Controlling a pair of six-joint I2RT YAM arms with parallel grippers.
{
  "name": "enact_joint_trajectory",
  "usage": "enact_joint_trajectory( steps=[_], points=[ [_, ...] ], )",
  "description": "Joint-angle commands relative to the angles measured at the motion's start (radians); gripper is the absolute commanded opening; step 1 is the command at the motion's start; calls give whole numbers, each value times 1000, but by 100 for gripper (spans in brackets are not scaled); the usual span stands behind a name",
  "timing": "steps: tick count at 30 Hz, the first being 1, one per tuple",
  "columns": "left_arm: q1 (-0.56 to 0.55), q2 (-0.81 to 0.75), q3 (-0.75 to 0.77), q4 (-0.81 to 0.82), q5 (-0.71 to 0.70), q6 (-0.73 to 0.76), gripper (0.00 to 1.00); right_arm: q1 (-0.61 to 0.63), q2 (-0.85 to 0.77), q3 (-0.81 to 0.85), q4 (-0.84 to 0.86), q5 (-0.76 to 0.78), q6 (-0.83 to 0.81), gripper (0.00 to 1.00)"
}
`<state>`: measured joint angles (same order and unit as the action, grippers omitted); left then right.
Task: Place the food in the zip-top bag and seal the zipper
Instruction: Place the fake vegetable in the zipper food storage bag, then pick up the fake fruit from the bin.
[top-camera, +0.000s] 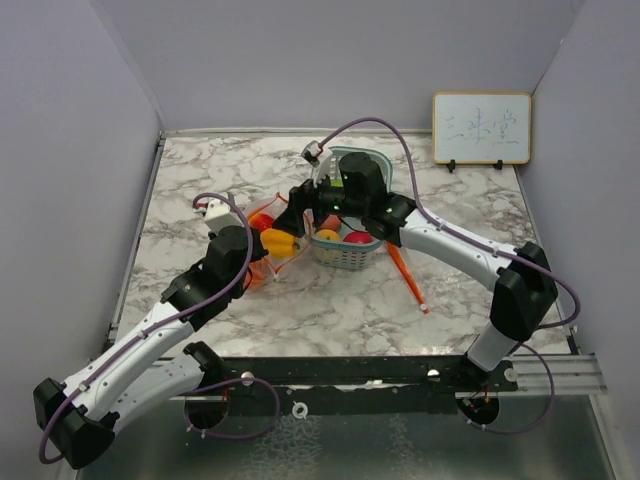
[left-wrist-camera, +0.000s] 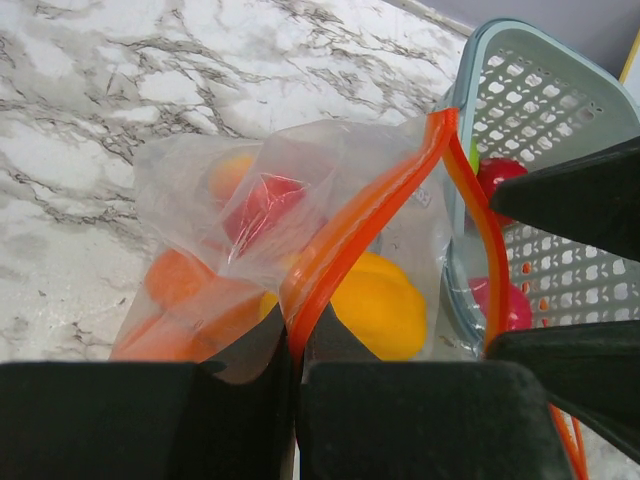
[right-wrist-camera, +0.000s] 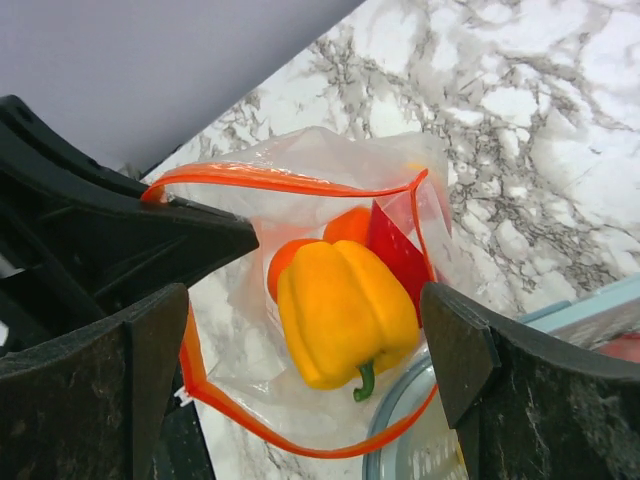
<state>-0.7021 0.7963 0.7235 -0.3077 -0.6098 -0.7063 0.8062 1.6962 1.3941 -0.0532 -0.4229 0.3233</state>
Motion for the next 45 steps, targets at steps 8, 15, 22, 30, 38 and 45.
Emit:
enact_joint_trajectory(
  steps=[8, 15, 22, 30, 38, 45],
  points=[
    [3, -22, 32, 6, 14, -9, 0, -5, -247, -72, -178, 465, -40, 99],
    [3, -82, 65, -2, 25, -8, 0, -63, -144, -26, -387, 657, -14, 100],
    [3, -133, 76, -8, 18, -1, 0, -73, 16, 7, -375, 617, -5, 96],
    [3, -141, 59, -12, 15, -1, 0, -82, 194, 50, -326, 625, 13, 93],
    [3, -128, 65, -13, 24, 9, 0, -94, 308, 43, -238, 619, 37, 75],
    [3, -130, 62, -18, 14, 8, 0, -102, 256, -6, -227, 640, 35, 32]
  ],
)
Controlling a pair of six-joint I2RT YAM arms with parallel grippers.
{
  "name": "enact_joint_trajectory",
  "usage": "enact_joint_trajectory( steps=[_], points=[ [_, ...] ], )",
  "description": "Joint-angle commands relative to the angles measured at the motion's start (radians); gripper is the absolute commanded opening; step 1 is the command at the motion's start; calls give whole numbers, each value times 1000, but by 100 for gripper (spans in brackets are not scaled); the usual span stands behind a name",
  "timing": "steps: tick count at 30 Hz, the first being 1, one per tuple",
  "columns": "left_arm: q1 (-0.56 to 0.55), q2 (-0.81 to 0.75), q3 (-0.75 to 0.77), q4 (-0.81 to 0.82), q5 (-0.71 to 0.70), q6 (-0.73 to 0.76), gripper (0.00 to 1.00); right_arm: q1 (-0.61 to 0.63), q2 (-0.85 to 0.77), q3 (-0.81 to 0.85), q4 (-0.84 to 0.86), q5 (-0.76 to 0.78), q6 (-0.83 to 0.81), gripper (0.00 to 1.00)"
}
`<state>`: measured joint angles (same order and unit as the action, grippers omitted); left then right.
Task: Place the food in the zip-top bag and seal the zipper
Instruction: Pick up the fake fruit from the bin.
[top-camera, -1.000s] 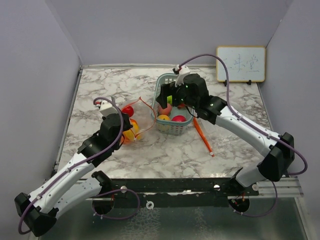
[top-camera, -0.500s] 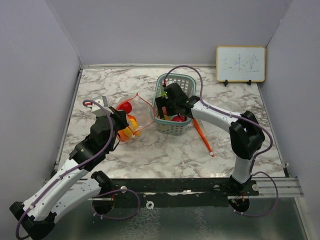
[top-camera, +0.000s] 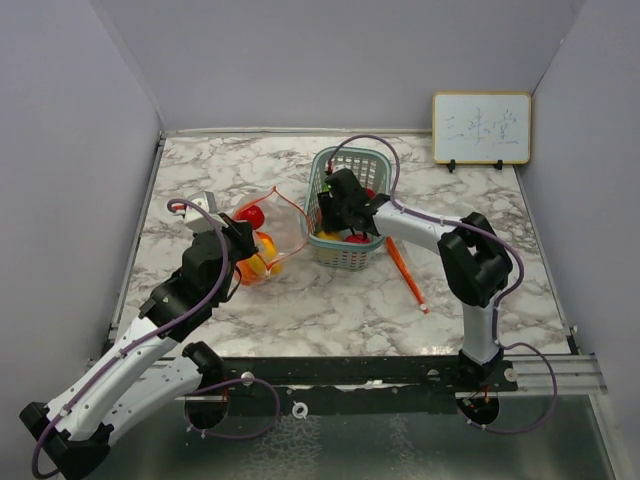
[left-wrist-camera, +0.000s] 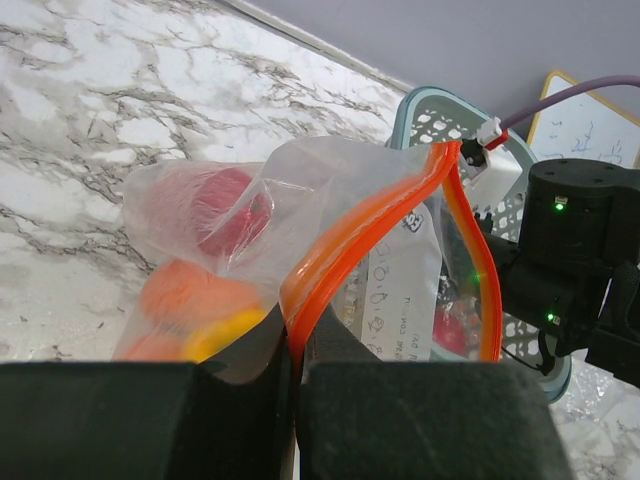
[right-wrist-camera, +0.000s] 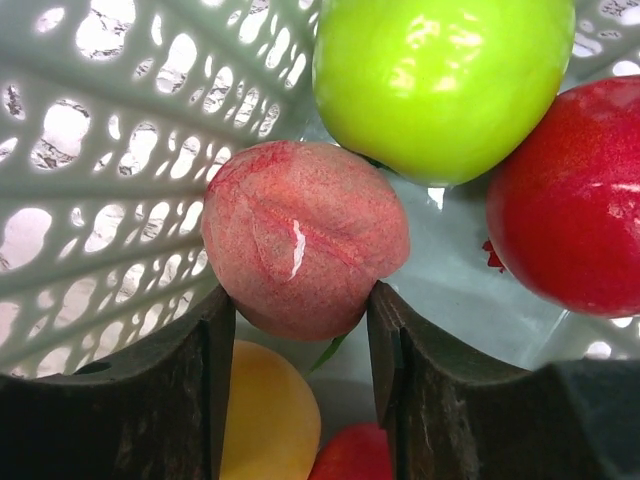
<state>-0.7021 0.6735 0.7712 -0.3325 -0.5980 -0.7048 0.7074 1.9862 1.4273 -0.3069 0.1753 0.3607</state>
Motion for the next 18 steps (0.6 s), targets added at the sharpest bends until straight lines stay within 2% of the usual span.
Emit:
enact_joint_trajectory(
  steps=[1, 5, 10, 15, 18],
  points=[
    [3, -6, 15, 7, 4, 6, 0, -3, -58, -46, 31, 49, -7, 29],
    [3, 0, 15, 4, 4, 4, 0, -3, -188, -86, 63, 54, -38, 21],
    [3, 9, 6, 10, 5, -3, 0, -3, -388, -142, 113, -15, -109, 20],
    [3, 29, -2, 20, 9, -9, 0, -3, -546, -184, 128, -228, -182, 19],
    [3, 54, 3, 37, 24, -12, 0, -3, -622, -215, 167, -448, -188, 19]
  ],
)
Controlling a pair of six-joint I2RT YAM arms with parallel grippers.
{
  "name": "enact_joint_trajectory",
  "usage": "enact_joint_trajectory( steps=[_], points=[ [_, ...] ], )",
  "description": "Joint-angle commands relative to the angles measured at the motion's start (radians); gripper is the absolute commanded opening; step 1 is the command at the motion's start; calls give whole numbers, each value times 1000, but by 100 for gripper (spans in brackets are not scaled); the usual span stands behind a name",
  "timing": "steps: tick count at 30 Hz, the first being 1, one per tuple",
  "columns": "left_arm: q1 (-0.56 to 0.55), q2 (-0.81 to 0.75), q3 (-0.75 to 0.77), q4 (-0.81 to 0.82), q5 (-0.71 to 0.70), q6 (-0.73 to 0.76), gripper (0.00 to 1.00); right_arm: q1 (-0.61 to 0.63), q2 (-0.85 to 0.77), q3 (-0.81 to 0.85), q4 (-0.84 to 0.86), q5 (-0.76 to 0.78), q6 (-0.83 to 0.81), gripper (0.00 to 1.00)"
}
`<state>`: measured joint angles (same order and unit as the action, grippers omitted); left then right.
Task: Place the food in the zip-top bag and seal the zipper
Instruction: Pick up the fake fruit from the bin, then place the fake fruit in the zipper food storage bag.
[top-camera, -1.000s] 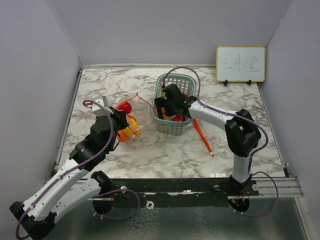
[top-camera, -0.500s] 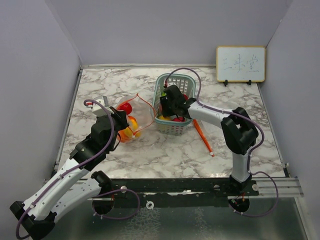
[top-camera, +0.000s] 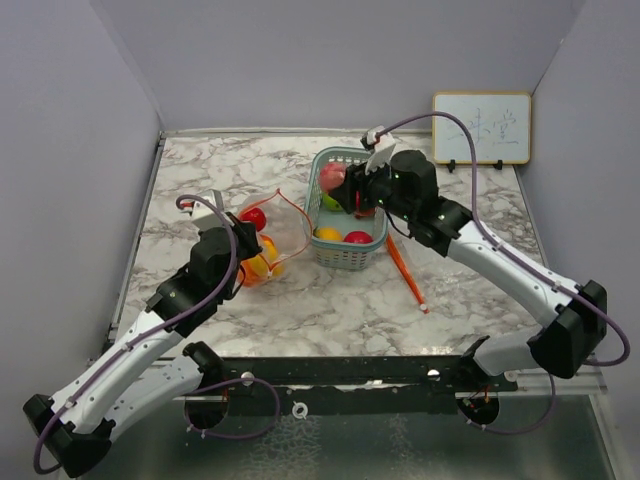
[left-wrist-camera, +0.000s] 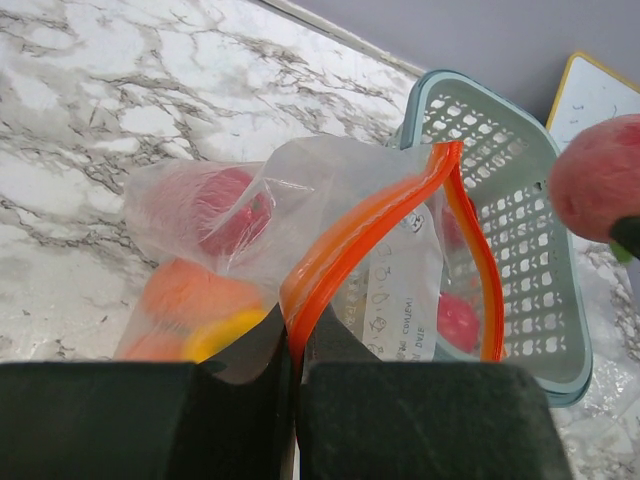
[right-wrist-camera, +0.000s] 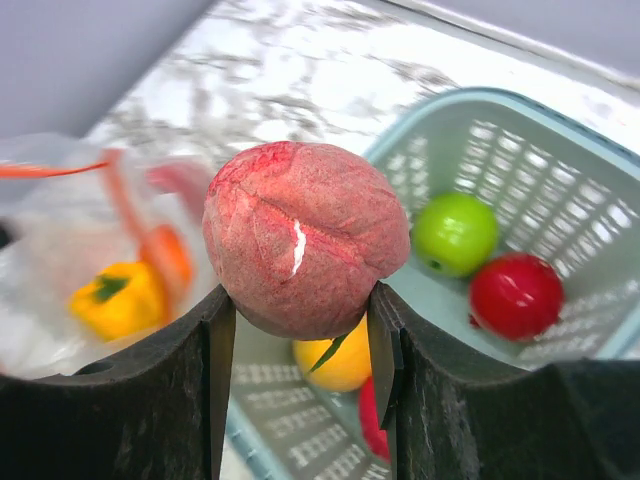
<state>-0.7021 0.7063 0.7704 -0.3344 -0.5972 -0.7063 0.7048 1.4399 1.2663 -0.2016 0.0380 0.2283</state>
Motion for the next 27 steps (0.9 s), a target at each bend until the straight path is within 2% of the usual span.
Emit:
enact_joint_trajectory(
  steps=[1, 4, 8, 14, 17, 19, 22, 24, 26, 27],
  points=[
    [3, 30, 6, 44, 29, -10, 0, 2, -93, -65, 76, -390, -51, 19],
    [4, 57, 14, 59, 43, -14, 0, 10, -123, -95, 126, -563, -25, 19],
    [3, 75, 12, 70, 58, -22, 0, 40, -125, -133, 197, -644, 18, 19],
    [3, 87, 9, 78, 78, -38, 0, 88, -40, -151, 292, -610, 97, 19],
    [3, 88, 7, 78, 86, -41, 0, 123, 32, -99, 243, -510, 84, 21],
    [3, 86, 6, 79, 90, -42, 0, 147, 83, -49, 163, -341, 71, 29],
    [3, 78, 9, 72, 94, -43, 0, 153, 126, -19, 106, -239, 66, 47],
    [3, 68, 3, 70, 90, -41, 0, 153, 128, -19, 107, -243, 57, 67],
    [3, 62, -5, 71, 83, -41, 0, 155, 116, -22, 116, -262, 42, 96],
    [4, 61, -8, 72, 81, -40, 0, 156, 105, -24, 118, -269, 29, 100]
  ],
)
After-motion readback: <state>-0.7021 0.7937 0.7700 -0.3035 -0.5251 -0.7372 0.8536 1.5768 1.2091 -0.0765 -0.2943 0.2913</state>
